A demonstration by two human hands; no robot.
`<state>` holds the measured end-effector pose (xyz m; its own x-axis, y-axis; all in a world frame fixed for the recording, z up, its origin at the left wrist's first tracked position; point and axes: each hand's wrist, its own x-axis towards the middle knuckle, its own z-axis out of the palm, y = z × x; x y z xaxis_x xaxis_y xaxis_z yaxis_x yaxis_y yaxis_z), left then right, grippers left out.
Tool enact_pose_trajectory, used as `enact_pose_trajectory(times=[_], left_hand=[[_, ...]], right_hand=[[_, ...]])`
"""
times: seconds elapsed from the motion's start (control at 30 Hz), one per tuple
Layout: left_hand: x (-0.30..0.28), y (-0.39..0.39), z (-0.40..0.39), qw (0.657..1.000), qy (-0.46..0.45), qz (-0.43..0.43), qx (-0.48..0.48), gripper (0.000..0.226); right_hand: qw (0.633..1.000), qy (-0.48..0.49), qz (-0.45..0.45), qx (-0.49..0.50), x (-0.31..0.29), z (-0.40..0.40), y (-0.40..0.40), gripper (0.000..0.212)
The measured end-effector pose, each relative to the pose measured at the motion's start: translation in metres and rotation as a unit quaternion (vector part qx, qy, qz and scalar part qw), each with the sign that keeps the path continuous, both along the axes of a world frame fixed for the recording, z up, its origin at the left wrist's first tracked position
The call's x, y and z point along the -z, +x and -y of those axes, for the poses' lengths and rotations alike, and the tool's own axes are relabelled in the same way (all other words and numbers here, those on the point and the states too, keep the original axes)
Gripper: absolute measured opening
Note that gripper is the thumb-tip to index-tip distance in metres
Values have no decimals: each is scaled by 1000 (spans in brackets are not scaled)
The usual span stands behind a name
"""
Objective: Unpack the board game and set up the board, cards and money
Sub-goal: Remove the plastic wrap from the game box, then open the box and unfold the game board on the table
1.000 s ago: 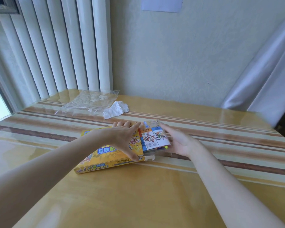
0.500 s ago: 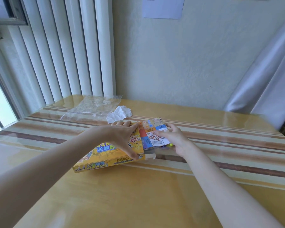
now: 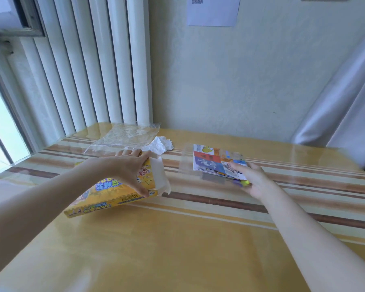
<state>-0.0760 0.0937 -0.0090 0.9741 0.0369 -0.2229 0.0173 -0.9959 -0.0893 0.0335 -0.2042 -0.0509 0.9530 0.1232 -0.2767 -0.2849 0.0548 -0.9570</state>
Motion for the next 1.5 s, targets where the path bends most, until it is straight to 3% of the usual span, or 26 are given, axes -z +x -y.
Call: enact_pose_trajectory(times=[0.17, 0.33, 0.4, 0.53, 0.77, 0.97, 1.1, 1.2, 1.3, 1.37, 1.5], left_hand=[[11, 2, 3, 1000, 24, -4, 1, 124], [12, 6, 10, 998, 45, -24, -29, 131], [12, 7, 9, 998, 46, -33, -39, 133], [13, 9, 1, 996, 55, -46, -56, 136], [16, 7, -15, 993, 41, -62, -96, 133], [24, 4, -24, 992, -63, -89, -59, 91], [23, 8, -8, 995, -73, -51, -34, 70], [16, 17, 15, 994, -99, 41, 24, 54], [14, 27, 47, 982, -135, 111, 66, 43], [17, 35, 68, 972, -168, 143, 81, 41], [23, 51, 98, 951, -270, 151, 29, 39]], right_hand=[[997, -73, 2, 3, 18, -11, 2, 42], [984, -166, 60, 25, 33, -26, 8, 36], [962, -260, 82, 12, 36, -29, 10, 40], [874, -478, 84, -30, 41, -30, 11, 54], [841, -526, 127, -7, 33, -34, 8, 51], [845, -499, 187, 54, 29, -40, 6, 44], [955, -238, 157, 79, 17, -40, 8, 27], [983, -105, 111, 101, 5, -38, 13, 21], [987, 1, 48, 154, -4, -29, 21, 16], [984, 20, 24, 174, -5, -18, 25, 11], [982, -31, 20, 185, 2, -6, 23, 13]])
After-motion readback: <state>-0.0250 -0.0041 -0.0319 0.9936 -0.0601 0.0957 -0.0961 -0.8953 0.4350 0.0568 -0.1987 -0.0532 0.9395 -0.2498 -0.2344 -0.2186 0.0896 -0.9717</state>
